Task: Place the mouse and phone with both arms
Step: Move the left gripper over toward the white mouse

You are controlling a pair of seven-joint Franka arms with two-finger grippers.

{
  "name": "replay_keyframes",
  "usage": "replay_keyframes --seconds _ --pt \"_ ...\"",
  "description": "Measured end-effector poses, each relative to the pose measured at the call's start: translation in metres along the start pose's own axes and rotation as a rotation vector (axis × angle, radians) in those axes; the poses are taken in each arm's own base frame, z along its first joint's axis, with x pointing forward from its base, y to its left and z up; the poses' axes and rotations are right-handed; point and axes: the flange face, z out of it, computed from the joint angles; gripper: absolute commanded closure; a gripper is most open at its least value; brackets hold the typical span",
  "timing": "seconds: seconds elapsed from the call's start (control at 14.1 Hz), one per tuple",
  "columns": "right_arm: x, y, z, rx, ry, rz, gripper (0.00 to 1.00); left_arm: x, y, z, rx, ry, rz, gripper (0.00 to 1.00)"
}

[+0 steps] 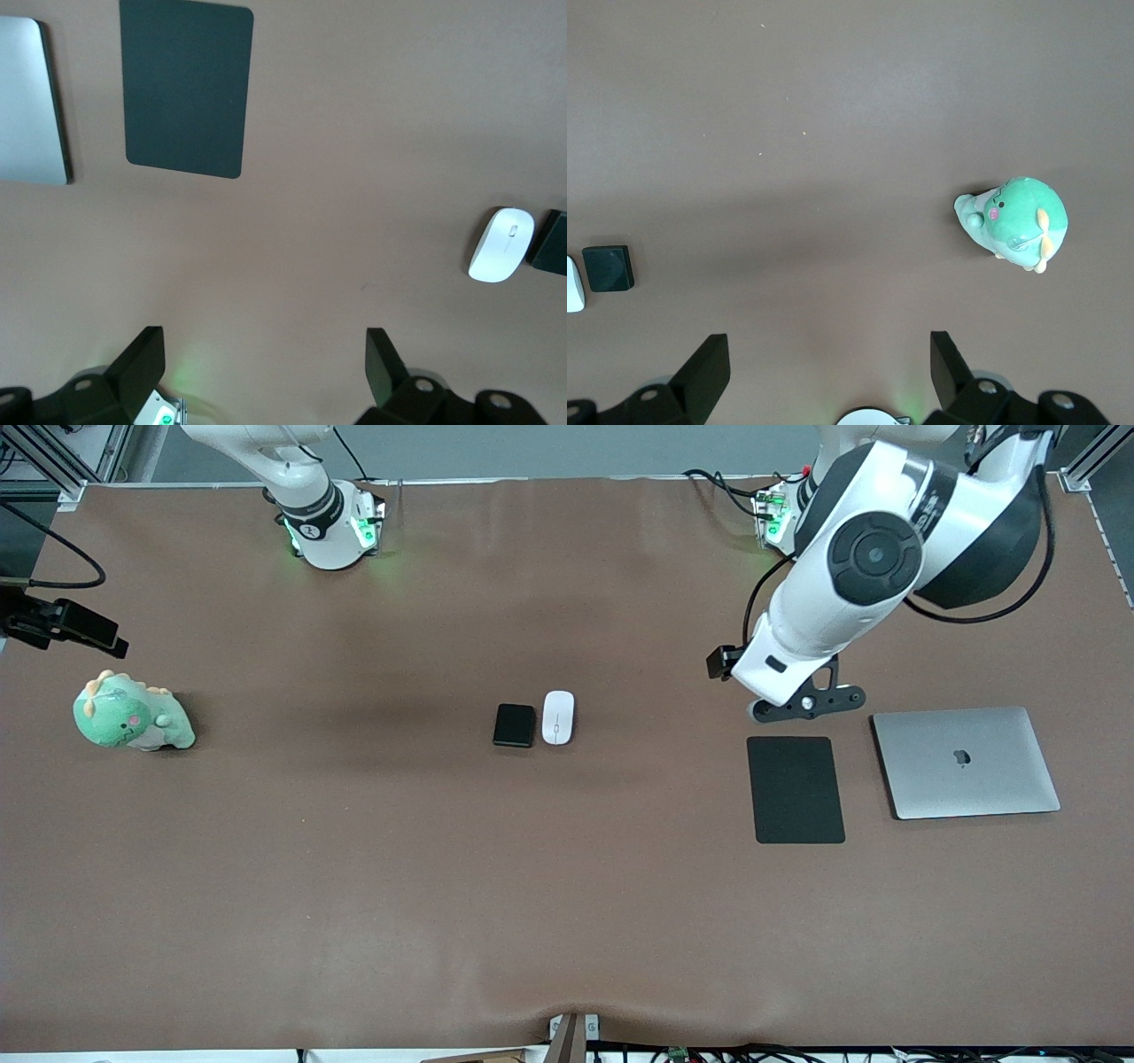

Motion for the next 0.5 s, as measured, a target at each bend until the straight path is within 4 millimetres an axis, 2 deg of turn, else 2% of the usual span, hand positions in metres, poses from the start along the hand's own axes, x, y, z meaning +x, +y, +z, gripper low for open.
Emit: replay_keyframes --seconds 0.14,0.5 --pt "0.000 0.000 0.000 0.000 -0.001 0.000 0.00 0.001 0.018 0.017 0.013 -0.020 0.013 0.00" --pt "0.000 -0.001 0.000 0.000 0.000 -0.001 0.00 0.012 0.046 0.038 0.018 -0.039 -0.014 0.00"
